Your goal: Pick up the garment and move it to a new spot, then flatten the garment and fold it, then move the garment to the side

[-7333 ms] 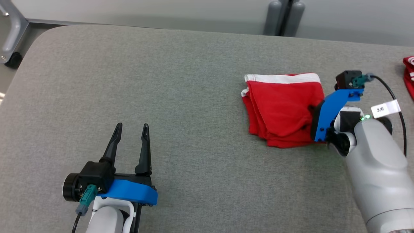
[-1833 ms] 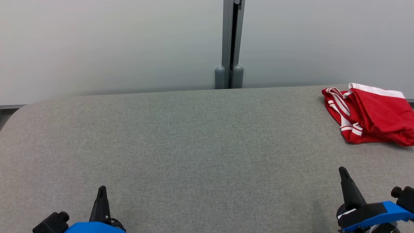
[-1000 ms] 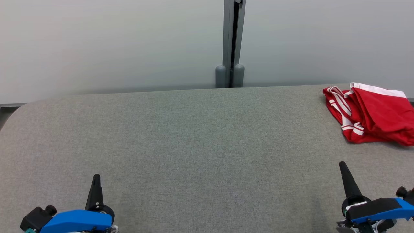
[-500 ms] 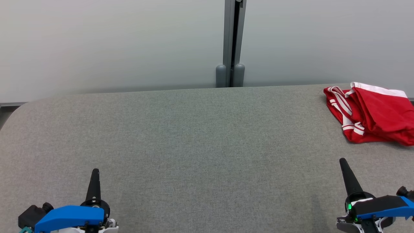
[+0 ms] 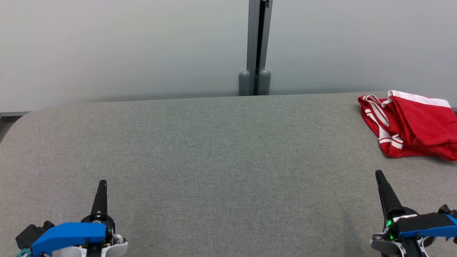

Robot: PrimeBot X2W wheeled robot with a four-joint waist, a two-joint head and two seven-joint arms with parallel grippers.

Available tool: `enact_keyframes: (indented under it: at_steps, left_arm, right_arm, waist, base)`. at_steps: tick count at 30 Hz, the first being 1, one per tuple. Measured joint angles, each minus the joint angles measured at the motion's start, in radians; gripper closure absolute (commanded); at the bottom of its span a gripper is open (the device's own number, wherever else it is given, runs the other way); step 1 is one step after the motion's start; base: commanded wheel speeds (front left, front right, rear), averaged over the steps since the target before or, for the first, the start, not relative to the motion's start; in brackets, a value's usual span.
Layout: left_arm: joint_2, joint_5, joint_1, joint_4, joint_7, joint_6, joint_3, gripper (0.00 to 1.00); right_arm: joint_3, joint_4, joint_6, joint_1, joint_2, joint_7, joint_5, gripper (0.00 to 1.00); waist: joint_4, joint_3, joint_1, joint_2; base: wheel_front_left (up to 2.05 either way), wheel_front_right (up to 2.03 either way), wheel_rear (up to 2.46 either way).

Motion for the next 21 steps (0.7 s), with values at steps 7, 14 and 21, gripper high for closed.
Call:
enact_keyframes:
  at_steps: [7,14,21]
  left_arm:
    - [0.0,-0.057,-0.005,-0.006,0.015,-0.003,0.005,1.0]
    - [0.0,-0.111,-0.017,-0.011,0.029,-0.007,0.01,1.0]
    - [0.0,-0.161,-0.022,-0.016,0.043,-0.007,0.017,1.0]
  right_arm:
    - [0.0,0.002,0.0,-0.003,0.0,0.006,0.057,1.0]
    - [-0.001,0.002,0.0,-0.006,0.0,0.014,0.113,1.0]
    - [-0.001,0.004,0.0,-0.015,0.001,0.019,0.165,1.0]
  waist:
    - [0.001,0.001,0.0,0.0]
    - [0.002,0.003,0.0,0.0]
    - [0.002,0.004,0.0,0.0]
  base:
    - [0.0,0.0,0.0]
    - [0.0,0.0,0.0]
    - [0.0,0.0,0.0]
